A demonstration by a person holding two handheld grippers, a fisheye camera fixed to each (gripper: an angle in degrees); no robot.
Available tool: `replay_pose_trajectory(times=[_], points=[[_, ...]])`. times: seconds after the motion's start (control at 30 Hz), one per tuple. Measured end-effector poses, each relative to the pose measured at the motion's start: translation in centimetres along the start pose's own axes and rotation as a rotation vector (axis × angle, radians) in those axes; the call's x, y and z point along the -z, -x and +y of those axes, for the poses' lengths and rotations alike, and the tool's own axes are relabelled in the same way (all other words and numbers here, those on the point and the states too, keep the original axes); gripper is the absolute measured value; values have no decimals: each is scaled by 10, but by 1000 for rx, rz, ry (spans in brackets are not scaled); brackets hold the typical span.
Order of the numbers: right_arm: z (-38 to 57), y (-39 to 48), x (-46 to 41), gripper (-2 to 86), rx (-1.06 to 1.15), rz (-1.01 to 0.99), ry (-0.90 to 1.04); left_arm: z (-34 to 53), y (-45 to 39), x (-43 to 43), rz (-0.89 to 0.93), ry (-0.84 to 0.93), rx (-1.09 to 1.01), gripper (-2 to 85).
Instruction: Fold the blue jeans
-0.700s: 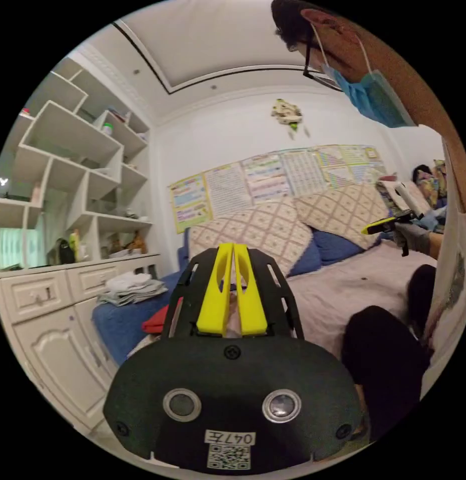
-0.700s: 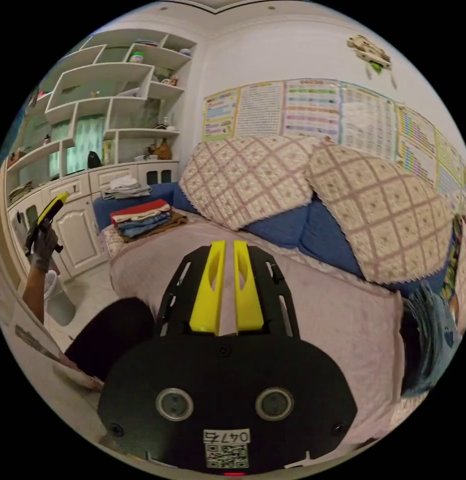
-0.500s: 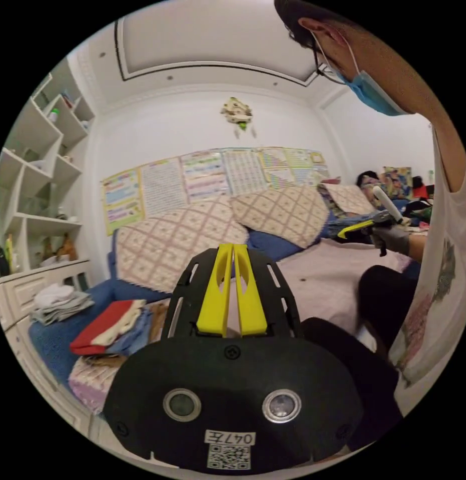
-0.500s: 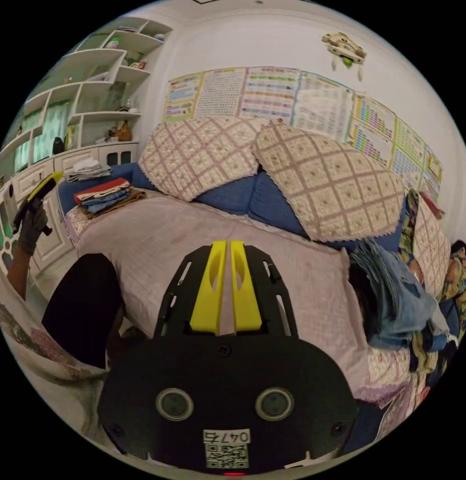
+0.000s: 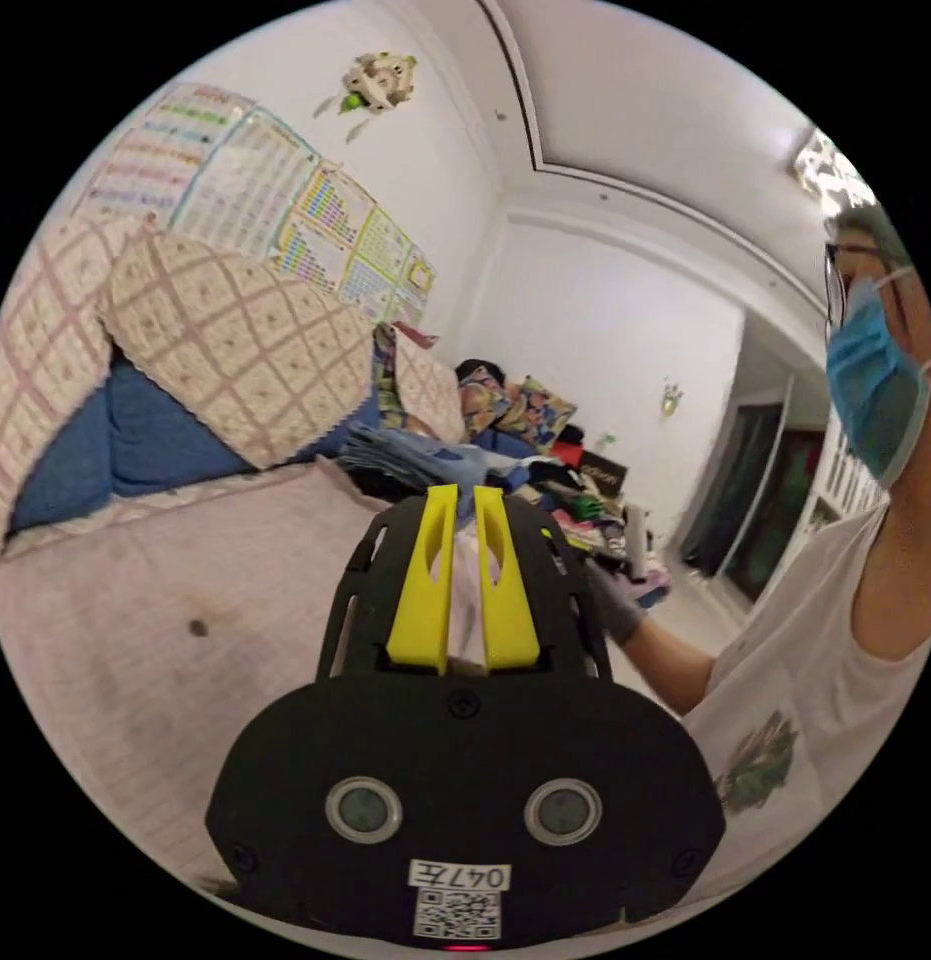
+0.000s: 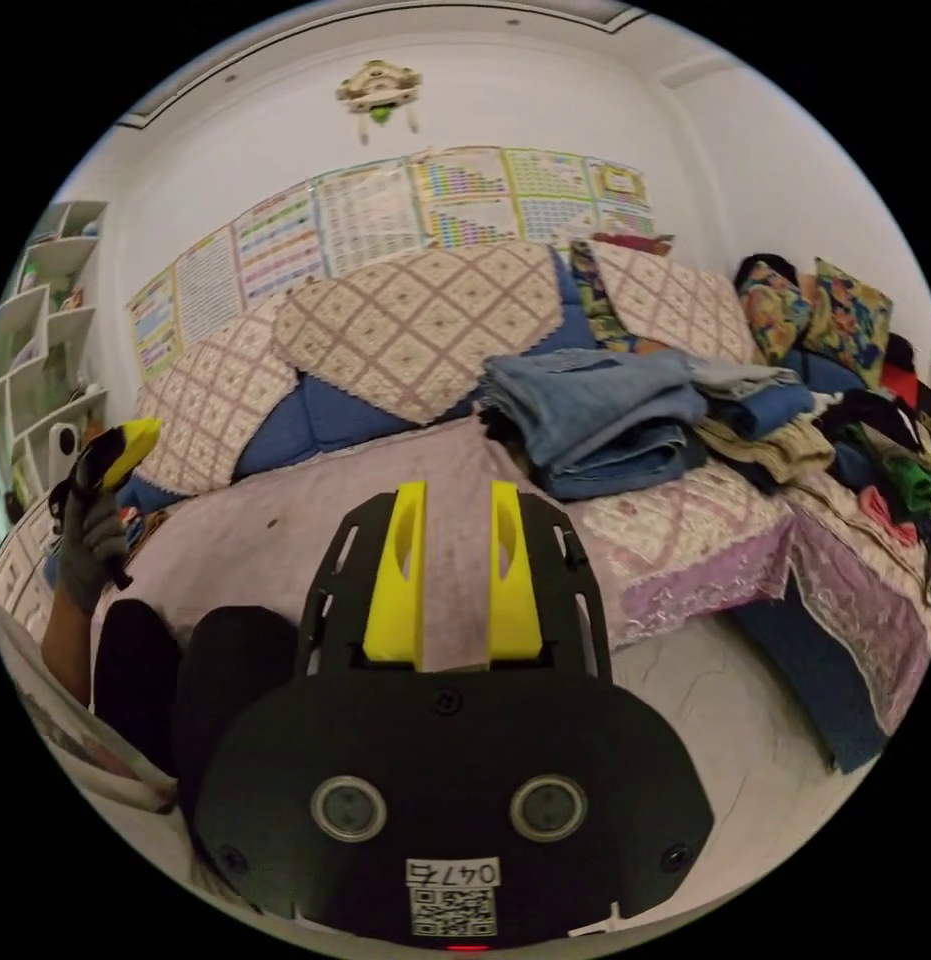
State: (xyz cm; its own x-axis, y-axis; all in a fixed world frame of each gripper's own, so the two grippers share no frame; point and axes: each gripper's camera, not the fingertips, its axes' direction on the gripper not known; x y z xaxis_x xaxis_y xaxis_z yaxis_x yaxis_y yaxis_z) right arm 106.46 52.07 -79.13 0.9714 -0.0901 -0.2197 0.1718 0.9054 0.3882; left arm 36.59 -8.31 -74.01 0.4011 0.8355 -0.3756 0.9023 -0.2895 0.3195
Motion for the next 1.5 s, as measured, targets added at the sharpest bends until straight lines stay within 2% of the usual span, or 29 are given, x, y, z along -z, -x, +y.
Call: replay_pose_trajectory(times=[0.2, 0.37, 0.4, 0.47, 0.5, 0.57, 0.67, 0.87, 1.07, 1.23, 1.33, 1.37, 1.5], points=[[-11, -91, -35, 96, -144, 7, -16, -51, 30, -88, 89, 97, 42, 75], [-34, -157, -89, 136, -283, 15, 19, -82, 60, -126, 111, 128, 133, 89], [-36, -163, -93, 134, -297, -1, 19, -91, 69, -134, 112, 147, 149, 94], [-43, -185, -101, 58, -361, -6, 60, -104, 83, -146, 112, 167, 173, 101], [-44, -190, -98, 45, -376, 1, 60, -113, 95, -155, 120, 176, 197, 104], [-55, -202, -68, 9, -336, -119, -36, -126, 116, -169, 141, 187, 245, 109], [-85, -207, -28, -3, -210, -129, -60, -143, 164, -202, 195, 208, 374, 114], [-96, -238, 66, -5, -130, -327, -252, -155, 274, -305, 553, 183, 807, 151], [-69, -264, 84, -4, -184, -390, -143, -169, 321, -369, 617, 99, 982, 224], [-39, -255, 104, -4, -162, -293, -80, -201, 332, -376, 441, 182, 972, 219], [-21, -244, 112, -4, -163, -236, -27, -221, 327, -384, 272, 370, 883, 164], [-17, -238, 116, -4, -167, -219, -23, -226, 319, -386, 236, 434, 797, 128], [-23, -209, 147, -4, -109, -144, -94, -226, 274, -346, 272, 418, 611, 75]])
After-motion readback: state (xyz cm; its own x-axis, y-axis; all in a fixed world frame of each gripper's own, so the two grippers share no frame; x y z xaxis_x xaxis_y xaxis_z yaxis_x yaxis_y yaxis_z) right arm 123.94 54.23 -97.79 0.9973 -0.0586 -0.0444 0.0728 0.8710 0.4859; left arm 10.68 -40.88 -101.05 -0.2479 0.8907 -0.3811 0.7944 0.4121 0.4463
